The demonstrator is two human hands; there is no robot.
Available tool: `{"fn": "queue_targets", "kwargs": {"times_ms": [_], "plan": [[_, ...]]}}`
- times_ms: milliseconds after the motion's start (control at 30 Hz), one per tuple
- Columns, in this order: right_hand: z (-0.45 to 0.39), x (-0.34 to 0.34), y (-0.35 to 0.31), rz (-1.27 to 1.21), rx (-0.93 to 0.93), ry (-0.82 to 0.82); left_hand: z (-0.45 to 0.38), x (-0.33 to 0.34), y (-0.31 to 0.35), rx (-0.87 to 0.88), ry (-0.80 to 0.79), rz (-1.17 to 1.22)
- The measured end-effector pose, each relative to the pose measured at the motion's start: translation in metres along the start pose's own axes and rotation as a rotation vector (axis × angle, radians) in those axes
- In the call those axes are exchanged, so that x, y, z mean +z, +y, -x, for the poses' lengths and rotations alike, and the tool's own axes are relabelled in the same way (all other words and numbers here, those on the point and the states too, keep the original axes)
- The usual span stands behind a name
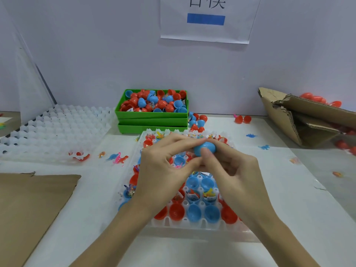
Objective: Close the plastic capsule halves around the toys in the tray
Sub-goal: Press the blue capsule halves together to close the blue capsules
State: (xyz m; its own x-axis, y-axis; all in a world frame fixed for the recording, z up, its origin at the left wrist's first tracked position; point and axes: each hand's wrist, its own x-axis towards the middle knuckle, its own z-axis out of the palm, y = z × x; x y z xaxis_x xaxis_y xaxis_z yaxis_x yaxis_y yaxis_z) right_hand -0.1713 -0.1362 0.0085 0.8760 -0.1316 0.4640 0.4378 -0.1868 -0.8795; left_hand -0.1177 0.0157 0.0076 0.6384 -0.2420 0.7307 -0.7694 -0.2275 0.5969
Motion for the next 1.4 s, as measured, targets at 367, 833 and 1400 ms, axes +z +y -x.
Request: {"fn": "queue_targets", "kwargs": {"times_ms": [367, 833, 1400], "plan": [[0.0, -0.003, 0.008, 0.072, 0.057, 0.008, 0.008, 0.005, -0.003, 0.266, -0.02, -0.247], [-0.004, -0.016, -0.001, -0.708, 0.236, -0.445, 0.001, -0.002, 0.004, -0.003, -0.21, 0.119], [-0.004, -0.005, 0.006, -0.995, 0.352, -0.44, 0.0, -0.001, 0.008, 0.097, -0.132, 0.154]]}}
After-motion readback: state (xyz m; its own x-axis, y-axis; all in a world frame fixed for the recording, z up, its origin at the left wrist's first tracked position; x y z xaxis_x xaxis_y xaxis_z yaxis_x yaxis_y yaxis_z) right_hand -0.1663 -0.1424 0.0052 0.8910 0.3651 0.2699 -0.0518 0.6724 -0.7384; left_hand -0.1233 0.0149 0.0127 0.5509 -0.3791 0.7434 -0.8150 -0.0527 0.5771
